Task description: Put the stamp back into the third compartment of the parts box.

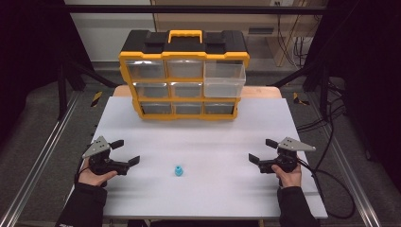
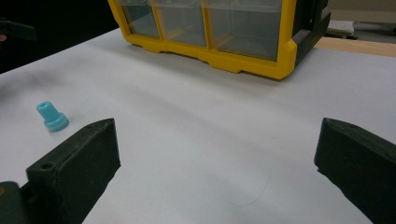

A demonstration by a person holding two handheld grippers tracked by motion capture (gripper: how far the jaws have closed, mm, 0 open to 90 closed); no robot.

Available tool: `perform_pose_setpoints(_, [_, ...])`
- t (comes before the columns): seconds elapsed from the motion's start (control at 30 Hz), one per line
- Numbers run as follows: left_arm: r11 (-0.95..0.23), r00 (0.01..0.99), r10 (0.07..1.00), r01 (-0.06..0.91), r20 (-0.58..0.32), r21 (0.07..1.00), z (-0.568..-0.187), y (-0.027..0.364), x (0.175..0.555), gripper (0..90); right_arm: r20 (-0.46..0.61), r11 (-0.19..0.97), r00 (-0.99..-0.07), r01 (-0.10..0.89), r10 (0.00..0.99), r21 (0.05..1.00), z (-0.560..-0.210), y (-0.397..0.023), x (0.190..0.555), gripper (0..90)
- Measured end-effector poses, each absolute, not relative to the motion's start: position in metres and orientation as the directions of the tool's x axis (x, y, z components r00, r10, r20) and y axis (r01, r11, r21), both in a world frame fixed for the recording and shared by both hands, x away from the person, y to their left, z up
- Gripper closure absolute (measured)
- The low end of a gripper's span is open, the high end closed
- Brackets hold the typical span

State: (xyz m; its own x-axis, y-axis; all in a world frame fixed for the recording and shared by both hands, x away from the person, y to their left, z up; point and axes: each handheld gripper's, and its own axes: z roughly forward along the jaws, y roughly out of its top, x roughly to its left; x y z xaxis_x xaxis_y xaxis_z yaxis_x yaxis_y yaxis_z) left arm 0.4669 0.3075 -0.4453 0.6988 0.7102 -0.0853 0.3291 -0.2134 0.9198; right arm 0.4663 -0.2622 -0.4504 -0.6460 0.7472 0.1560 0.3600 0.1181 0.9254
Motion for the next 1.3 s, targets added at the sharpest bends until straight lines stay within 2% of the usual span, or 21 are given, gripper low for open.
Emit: perform_pose_setpoints(1.3, [-0.212, 0.696, 0.714, 0.323, -0.079, 0.922, -0.446, 0.309, 0.466, 0.1, 0.147, 0.140, -0.667, 0.357, 0.730, 0.924, -0.443, -0.248, 0.465, 0.2])
